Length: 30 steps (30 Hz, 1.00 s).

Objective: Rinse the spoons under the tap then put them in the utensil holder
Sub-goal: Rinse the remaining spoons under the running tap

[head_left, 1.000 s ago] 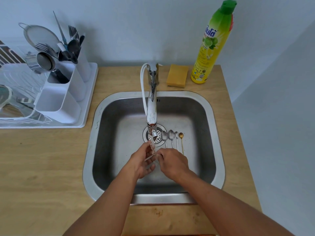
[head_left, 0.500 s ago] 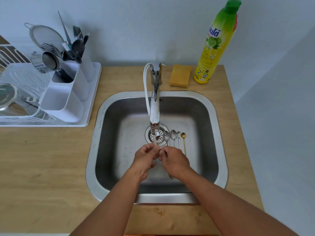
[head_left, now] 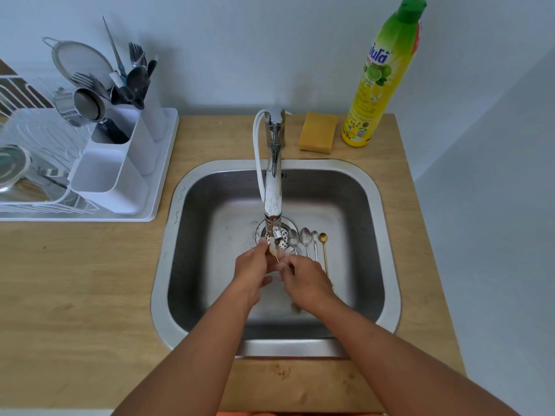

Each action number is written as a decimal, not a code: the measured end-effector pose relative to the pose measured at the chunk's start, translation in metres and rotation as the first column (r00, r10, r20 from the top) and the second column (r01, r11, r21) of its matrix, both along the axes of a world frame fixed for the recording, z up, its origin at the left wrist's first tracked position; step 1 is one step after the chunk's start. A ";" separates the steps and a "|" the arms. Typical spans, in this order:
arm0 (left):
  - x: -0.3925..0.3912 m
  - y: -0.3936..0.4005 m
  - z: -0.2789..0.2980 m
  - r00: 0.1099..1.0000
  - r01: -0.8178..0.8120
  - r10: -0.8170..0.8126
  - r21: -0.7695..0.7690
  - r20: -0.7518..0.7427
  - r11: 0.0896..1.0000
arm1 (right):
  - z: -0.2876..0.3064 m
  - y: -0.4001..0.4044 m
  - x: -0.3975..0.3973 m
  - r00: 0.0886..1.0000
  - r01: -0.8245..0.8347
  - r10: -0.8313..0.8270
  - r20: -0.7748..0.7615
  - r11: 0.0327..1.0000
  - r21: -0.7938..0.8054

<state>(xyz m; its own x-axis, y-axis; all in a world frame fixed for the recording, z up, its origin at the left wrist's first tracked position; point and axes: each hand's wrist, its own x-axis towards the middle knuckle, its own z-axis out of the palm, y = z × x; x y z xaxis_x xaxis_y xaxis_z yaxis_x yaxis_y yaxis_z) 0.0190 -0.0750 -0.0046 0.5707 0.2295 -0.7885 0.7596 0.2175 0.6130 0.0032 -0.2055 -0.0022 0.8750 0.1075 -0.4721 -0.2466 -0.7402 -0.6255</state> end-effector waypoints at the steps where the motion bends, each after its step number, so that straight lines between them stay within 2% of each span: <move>1: -0.001 0.003 -0.001 1.000 0.003 -0.004 -0.076 -0.009 0.997 | 0.001 -0.001 0.002 0.996 0.071 -0.064 -0.057 0.990 0.126; 3: -0.005 0.008 -0.006 0.999 0.009 -0.014 -0.188 -0.028 0.982 | 0.004 -0.004 0.007 0.975 0.190 -0.141 -0.174 0.933 0.305; 5: -0.009 0.013 -0.012 0.999 -0.001 -0.008 -0.216 -0.042 0.976 | 0.005 -0.006 0.008 0.969 0.199 -0.129 -0.211 0.913 0.355; 10: -0.010 0.008 -0.015 0.998 -0.048 0.051 -0.088 0.030 0.995 | 0.005 -0.005 0.006 0.993 0.064 -0.032 -0.114 0.957 0.284; 13: -0.009 0.003 -0.011 0.996 -0.072 0.074 -0.048 0.043 0.996 | 0.006 -0.002 0.009 0.993 0.035 -0.007 -0.115 0.968 0.248; 16: -0.008 0.003 -0.002 0.998 -0.041 0.041 0.005 0.047 0.999 | 0.005 0.000 0.012 0.989 0.101 -0.068 -0.132 0.959 0.265; 19: -0.017 0.004 0.007 0.996 0.071 -0.076 0.089 0.053 0.994 | 0.003 0.000 0.018 0.970 0.224 -0.176 -0.168 0.915 0.335; 23: -0.035 0.005 0.005 0.973 0.204 -0.214 0.108 0.089 0.973 | 0.004 0.001 0.028 0.947 0.315 -0.261 -0.187 0.870 0.379; 27: -0.040 0.003 0.000 0.961 0.201 -0.228 0.168 0.157 0.965 | 0.006 0.009 0.037 0.930 0.361 -0.284 -0.235 0.831 0.423; 30: -0.038 0.006 0.000 0.965 0.185 -0.211 0.168 0.155 0.968 | 0.009 0.014 0.050 0.913 0.406 -0.341 -0.223 0.810 0.423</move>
<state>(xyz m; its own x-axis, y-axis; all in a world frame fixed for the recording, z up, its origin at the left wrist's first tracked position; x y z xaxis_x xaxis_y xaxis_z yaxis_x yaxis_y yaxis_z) -0.0195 -0.0692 -0.0042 0.7395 0.2071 -0.6405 0.6594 -0.0316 0.7511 0.0530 -0.1910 0.0065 0.8253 0.0141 -0.5645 -0.5486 -0.2169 -0.8074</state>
